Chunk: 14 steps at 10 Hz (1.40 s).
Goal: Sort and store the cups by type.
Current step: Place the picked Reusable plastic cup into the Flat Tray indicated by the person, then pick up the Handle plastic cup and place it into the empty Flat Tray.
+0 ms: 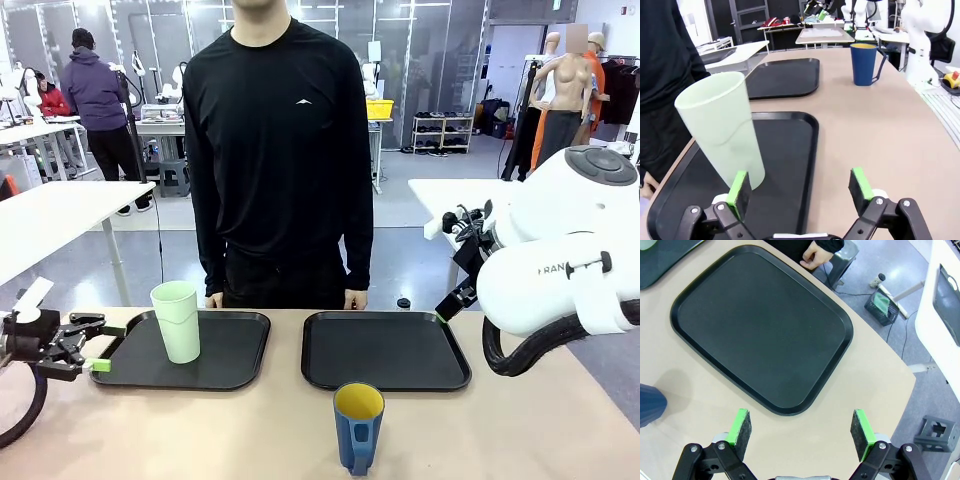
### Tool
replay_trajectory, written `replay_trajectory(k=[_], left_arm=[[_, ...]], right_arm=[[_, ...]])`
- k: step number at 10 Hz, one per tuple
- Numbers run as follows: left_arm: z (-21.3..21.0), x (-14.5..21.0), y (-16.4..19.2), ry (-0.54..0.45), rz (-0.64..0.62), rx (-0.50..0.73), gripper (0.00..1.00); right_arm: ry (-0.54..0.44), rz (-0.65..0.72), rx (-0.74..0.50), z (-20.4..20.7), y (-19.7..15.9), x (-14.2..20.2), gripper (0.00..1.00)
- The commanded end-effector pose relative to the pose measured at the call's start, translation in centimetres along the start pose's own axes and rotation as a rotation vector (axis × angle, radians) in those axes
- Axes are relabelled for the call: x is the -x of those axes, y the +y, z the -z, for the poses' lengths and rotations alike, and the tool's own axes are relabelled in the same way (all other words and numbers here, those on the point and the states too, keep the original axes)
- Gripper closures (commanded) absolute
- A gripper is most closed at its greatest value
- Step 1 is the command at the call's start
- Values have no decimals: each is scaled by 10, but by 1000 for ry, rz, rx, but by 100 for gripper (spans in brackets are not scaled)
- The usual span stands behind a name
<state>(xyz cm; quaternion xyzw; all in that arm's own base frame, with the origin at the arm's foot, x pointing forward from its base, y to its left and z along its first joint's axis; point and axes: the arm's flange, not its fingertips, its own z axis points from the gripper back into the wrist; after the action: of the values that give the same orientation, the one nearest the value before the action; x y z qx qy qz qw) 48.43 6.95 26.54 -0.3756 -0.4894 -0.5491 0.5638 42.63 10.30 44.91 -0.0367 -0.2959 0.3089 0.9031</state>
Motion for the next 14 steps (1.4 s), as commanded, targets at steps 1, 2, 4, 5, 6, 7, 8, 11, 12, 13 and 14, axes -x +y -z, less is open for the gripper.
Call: replay_trajectory(k=[1, 2, 4, 5, 6, 7, 8, 11, 12, 13, 14], left_arm=[[-3, -13, -16, 78, -11, -24, 0], [-4, -19, -21, 85, -11, -38, 0], [-3, -10, -13, 23, 7, -9, 0], [-3, -10, -13, 23, 7, -9, 0], [-3, -10, -13, 23, 7, -9, 0], [-3, -10, -13, 23, 7, -9, 0], [-3, -10, -13, 23, 7, -9, 0], [-3, -10, -13, 23, 7, -9, 0], [-3, -10, -13, 23, 7, -9, 0], [-3, -10, -13, 23, 7, -9, 0], [-3, -10, -13, 23, 7, -9, 0]], right_arm=[[0, 1, -1, 0, -1, 0, 0], [0, 1, -1, 0, -1, 0, 0], [0, 1, -1, 0, -1, 0, 0], [0, 1, -1, 0, -1, 0, 0], [0, 1, -1, 0, -1, 0, 0], [0, 1, -1, 0, -1, 0, 0], [0, 1, -1, 0, -1, 0, 0], [0, 1, -1, 0, -1, 0, 0], [0, 1, -1, 0, -1, 0, 0], [0, 1, -1, 0, -1, 0, 0], [0, 1, -1, 0, -1, 0, 0]])
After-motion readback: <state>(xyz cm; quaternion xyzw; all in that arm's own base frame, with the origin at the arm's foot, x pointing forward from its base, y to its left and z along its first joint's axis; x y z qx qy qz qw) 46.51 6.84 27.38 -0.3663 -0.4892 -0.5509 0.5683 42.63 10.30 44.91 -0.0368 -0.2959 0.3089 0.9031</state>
